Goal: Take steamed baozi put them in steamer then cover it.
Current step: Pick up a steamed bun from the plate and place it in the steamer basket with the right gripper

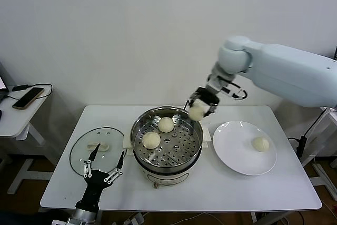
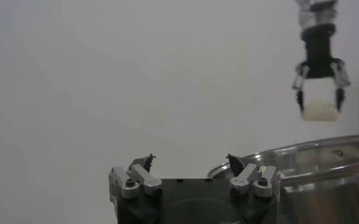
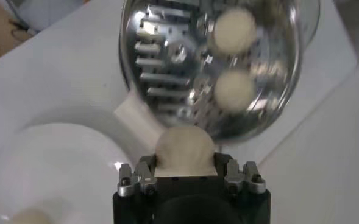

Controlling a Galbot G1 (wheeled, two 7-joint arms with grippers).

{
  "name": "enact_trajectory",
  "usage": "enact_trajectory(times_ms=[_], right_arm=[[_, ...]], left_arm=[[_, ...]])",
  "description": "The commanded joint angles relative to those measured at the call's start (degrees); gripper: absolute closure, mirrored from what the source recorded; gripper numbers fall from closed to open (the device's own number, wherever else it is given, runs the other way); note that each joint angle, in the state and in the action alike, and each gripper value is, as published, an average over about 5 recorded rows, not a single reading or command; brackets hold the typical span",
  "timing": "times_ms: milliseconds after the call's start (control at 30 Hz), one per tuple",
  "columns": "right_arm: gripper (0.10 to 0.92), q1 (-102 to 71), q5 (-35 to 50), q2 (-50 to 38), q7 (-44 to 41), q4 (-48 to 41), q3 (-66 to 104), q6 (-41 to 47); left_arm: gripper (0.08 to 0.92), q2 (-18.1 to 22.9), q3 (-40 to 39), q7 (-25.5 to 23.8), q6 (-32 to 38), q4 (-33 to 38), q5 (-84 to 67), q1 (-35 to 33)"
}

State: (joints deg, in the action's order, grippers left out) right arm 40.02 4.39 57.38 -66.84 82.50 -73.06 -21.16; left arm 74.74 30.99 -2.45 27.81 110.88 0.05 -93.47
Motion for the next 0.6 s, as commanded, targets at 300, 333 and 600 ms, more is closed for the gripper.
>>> enact_trajectory(times_ms=[300,333,600], right_arm=[[0.372,-5.69,-12.89,10.58,1.78,8.77,-2.35,-13.06],[0.372,-6.26,-13.41,10.72,1.71,8.77,-2.38,-13.21],[0.361,-9.65,-16.27,11.65,0.59,7.14,-2.27,-14.33]], left_arm=[[0.177,0.13,0.35,0.17,0.32,-0.2,-0.34,0.05],[0.177,0.14,0.38,0.18,0.34,-0.21,-0.39,0.05],[0.177,0.1,0.72,0.19,0.48,-0.23,-1.14,0.08]])
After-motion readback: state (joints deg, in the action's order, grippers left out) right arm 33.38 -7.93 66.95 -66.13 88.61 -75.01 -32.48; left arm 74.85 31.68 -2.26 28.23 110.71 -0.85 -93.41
